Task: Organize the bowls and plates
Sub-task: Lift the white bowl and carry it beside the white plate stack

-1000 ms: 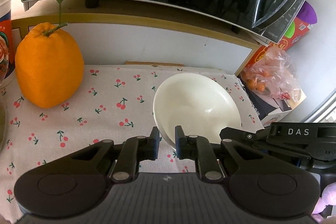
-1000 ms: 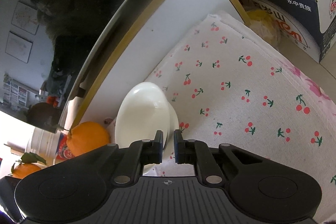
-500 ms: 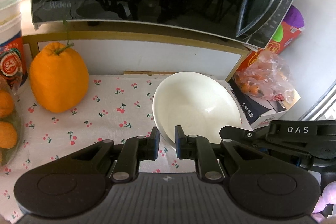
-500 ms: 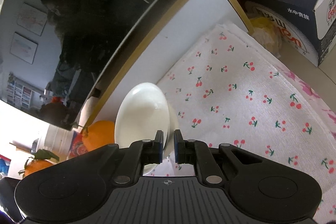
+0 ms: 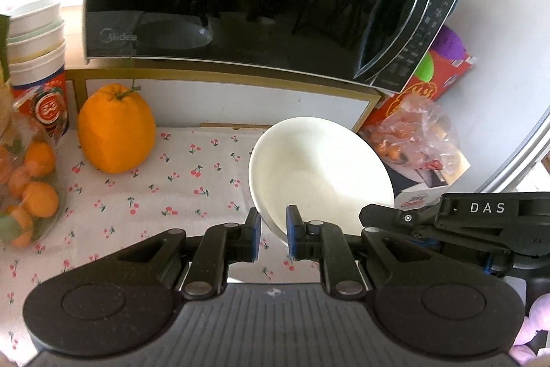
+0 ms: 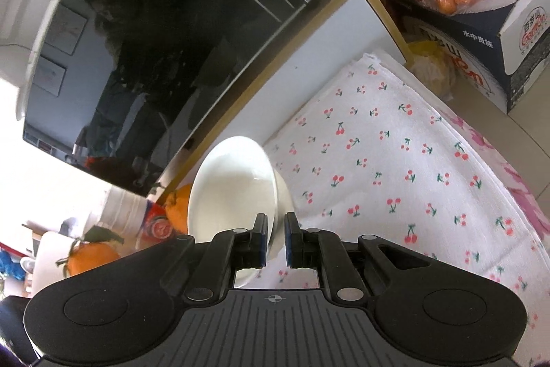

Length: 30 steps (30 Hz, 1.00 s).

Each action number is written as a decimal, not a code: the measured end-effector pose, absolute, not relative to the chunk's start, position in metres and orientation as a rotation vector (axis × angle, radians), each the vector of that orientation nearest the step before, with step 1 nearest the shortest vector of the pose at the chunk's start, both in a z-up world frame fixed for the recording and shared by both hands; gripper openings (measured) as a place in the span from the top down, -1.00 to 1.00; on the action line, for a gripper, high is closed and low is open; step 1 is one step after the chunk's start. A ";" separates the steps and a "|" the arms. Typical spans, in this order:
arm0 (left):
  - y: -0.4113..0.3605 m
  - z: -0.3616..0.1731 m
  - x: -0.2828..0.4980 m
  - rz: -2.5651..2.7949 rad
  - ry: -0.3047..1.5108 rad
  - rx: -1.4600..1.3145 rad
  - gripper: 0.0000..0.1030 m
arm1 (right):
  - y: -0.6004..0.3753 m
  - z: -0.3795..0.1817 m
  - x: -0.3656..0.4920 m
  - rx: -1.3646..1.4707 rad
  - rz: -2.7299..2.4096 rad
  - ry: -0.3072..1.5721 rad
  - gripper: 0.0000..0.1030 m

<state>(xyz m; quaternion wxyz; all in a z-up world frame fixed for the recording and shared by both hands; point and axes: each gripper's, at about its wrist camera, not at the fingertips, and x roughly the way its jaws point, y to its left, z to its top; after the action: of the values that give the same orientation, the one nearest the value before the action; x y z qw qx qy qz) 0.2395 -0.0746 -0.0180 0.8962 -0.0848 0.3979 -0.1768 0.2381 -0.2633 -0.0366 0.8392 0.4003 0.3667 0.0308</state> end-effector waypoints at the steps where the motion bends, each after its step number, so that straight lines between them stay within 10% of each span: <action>1: -0.073 -0.016 0.235 -0.367 0.825 -0.182 0.74 | -0.262 -0.034 0.234 0.844 0.064 0.775 0.79; 30: -0.061 -0.010 0.112 -0.467 0.897 -0.262 0.74 | -0.247 -0.022 0.103 0.804 0.016 0.841 0.78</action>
<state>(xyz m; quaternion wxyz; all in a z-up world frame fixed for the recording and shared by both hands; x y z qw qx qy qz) 0.1120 -0.0610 -0.0097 0.8667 -0.1253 0.4284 -0.2229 0.1025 -0.2465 -0.0222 0.8355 0.3795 0.3972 0.0074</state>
